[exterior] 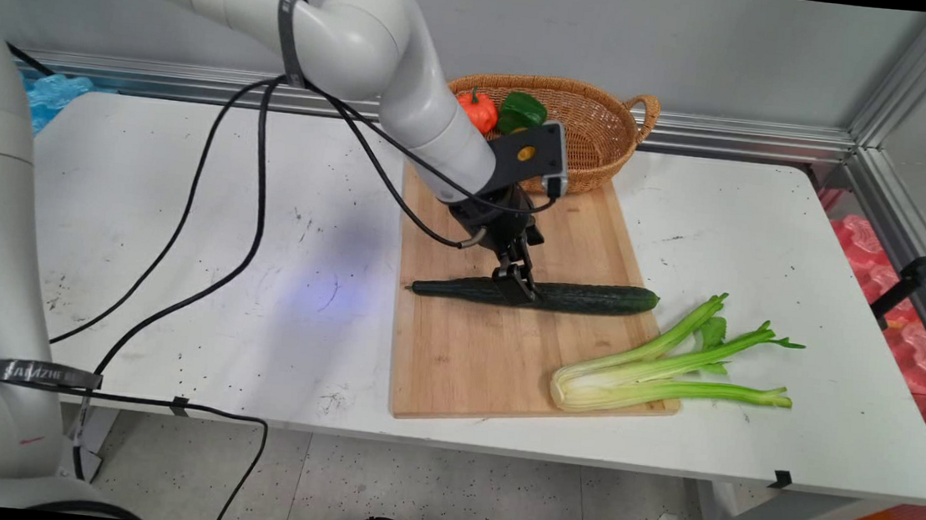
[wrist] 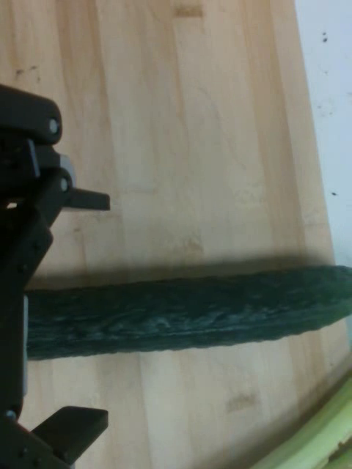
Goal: Pick up the cucumber from the cutting board
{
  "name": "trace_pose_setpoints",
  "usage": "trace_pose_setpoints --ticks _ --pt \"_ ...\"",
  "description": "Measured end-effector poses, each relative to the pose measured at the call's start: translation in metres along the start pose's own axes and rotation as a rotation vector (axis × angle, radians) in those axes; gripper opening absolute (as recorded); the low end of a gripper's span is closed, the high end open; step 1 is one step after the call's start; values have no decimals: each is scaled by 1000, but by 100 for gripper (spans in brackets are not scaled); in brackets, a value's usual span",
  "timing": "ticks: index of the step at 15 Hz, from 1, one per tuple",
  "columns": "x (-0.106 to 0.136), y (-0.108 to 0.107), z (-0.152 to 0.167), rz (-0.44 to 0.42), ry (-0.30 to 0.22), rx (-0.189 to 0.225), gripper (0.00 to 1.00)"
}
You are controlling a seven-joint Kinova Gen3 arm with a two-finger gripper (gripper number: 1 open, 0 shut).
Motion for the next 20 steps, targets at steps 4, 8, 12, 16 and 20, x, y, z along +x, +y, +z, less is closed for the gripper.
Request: trace_pose_setpoints --ticks 4,8,12,16,20 --pt "-3 -1 13 -9 10 -1 100" --pt "-6 -2 23 -25 16 -1 100" --pt "-8 -2 30 -38 19 -4 100" --pt "-11 0 35 -48 19 -13 0" --pt "-14 4 39 -61 15 -36 0"
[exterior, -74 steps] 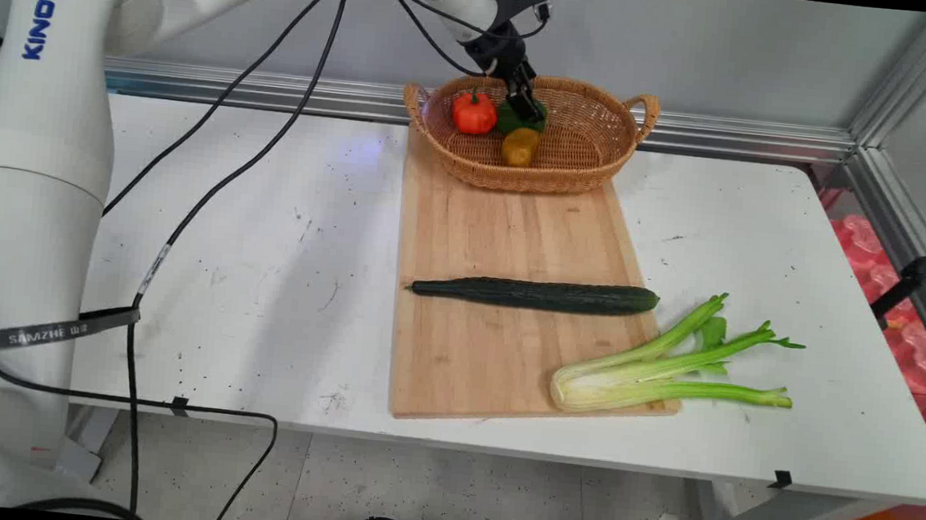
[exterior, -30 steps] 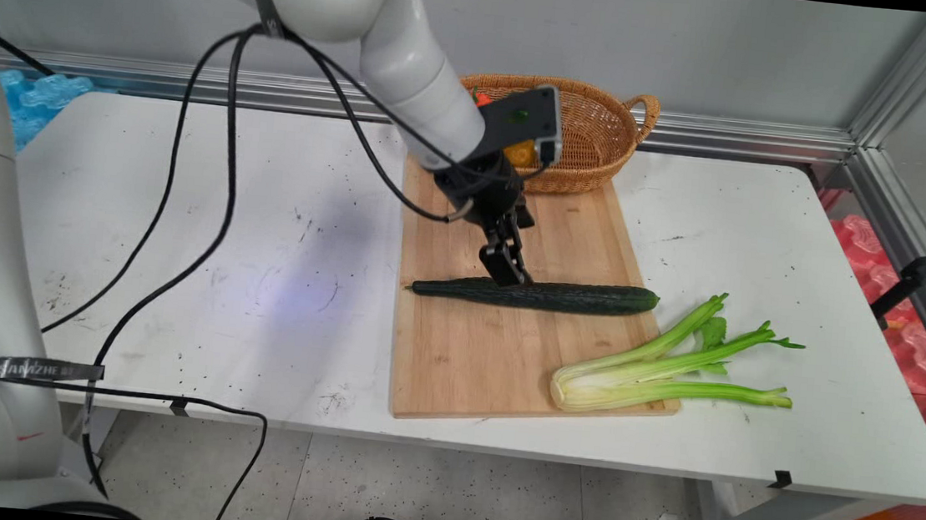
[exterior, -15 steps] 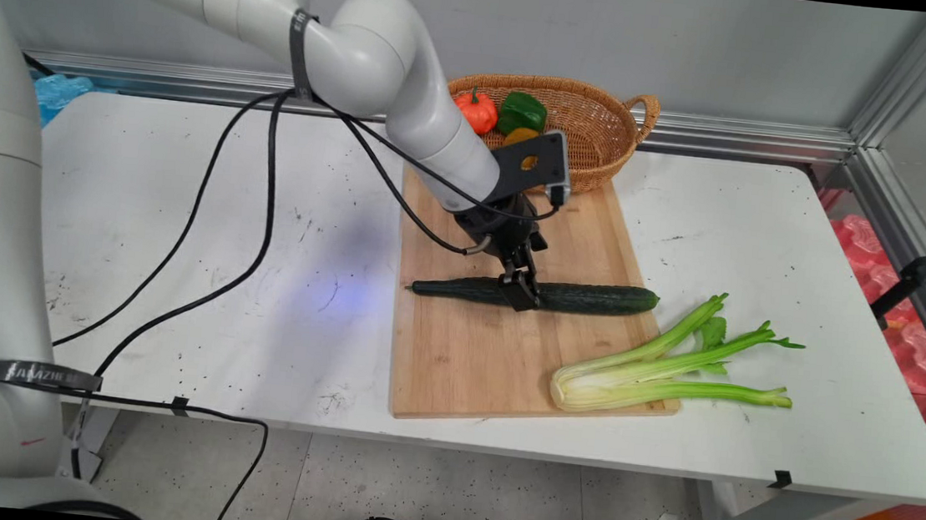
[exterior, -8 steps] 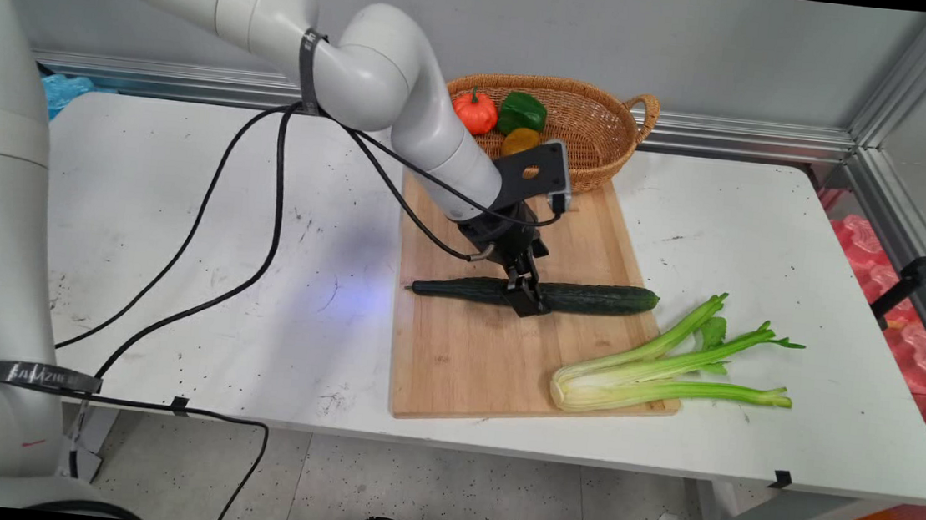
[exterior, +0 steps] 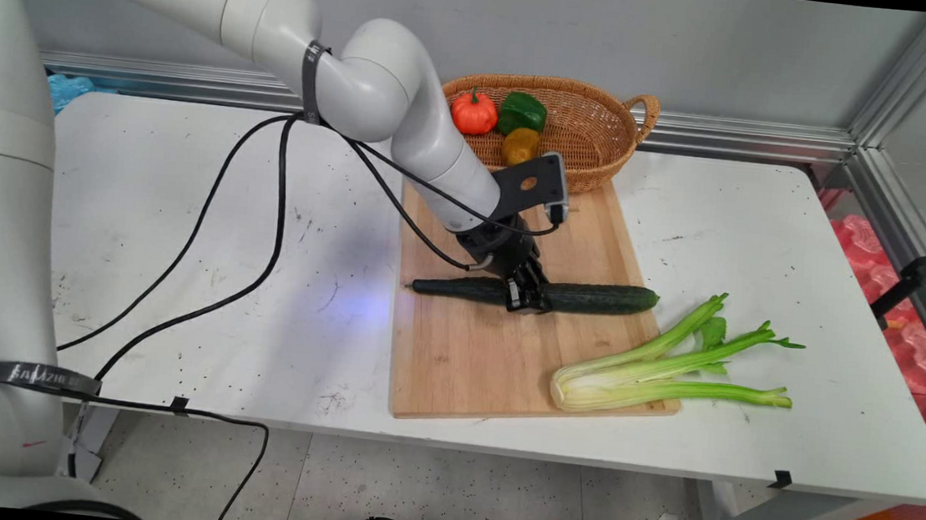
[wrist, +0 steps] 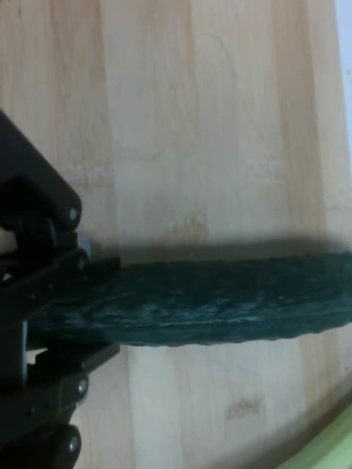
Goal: Place the picked object in the vegetable basket
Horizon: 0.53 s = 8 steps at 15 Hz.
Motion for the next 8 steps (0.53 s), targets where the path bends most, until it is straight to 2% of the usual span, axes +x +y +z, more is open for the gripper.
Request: trace_pose_setpoints --ticks 5,8 --pt "1 0 -2 -2 2 -18 0" --pt "10 -6 -12 3 16 -28 0"
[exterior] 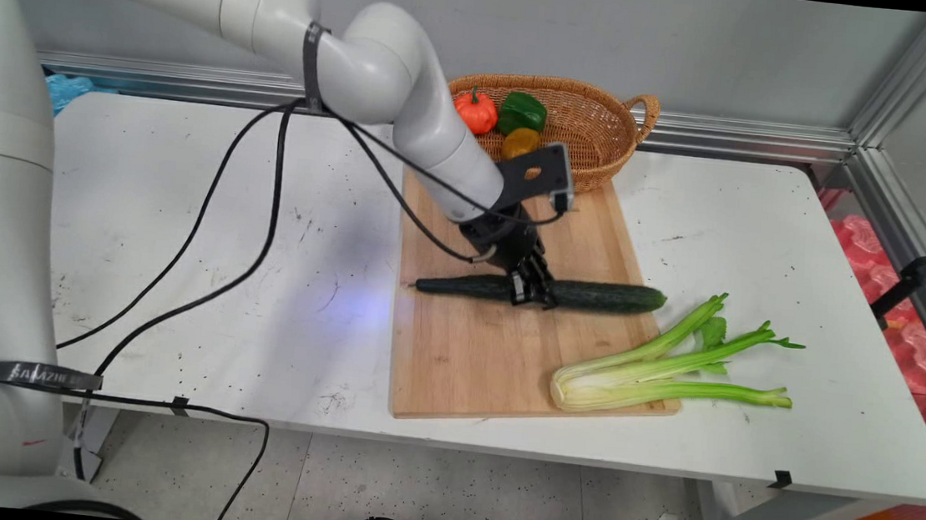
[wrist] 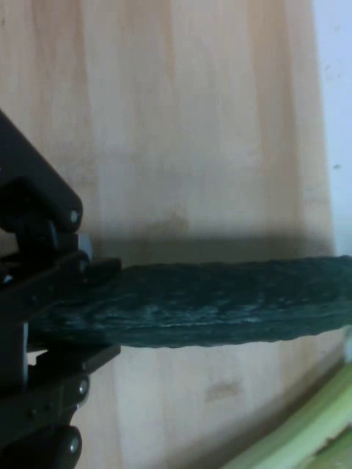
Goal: Place the picked object in the vegetable basket
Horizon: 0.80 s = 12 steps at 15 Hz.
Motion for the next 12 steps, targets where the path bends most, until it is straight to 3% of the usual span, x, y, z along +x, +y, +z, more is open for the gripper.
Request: trace_pose_setpoints --ticks 5,12 --pt "35 -24 -29 25 55 3 0" --pt "87 -81 -60 56 135 92 0"
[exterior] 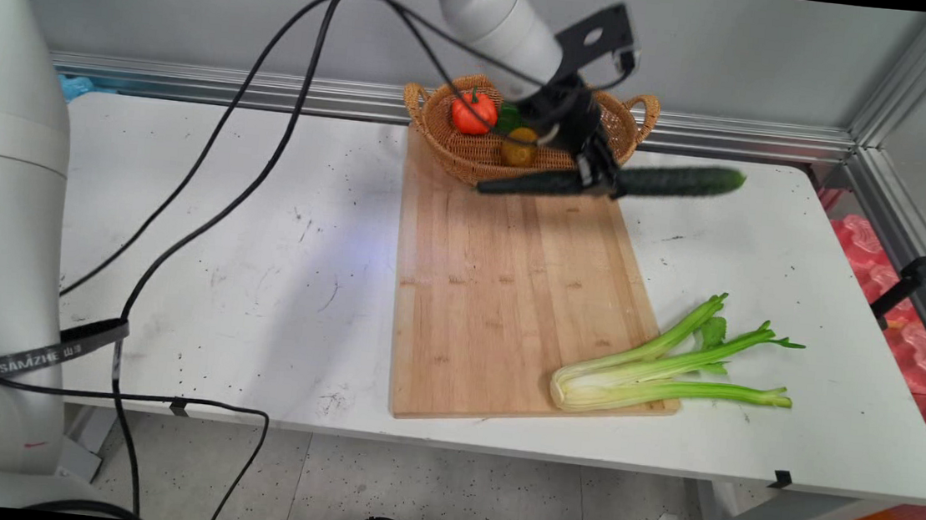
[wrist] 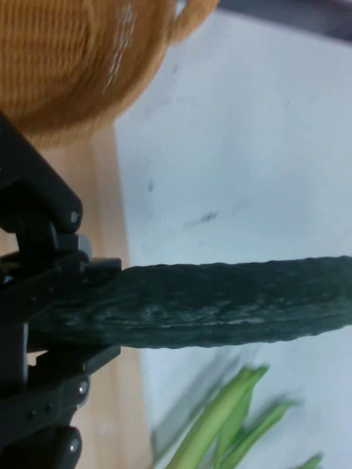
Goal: Place the picked object in the vegetable basket
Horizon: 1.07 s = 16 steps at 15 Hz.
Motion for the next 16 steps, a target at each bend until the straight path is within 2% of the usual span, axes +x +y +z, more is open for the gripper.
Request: trace_pose_setpoints --ticks 6,10,16 --pt "13 -46 -3 39 16 78 0" --pt "10 -80 1 71 7 124 0" --pt "-5 -111 10 95 -14 153 0"
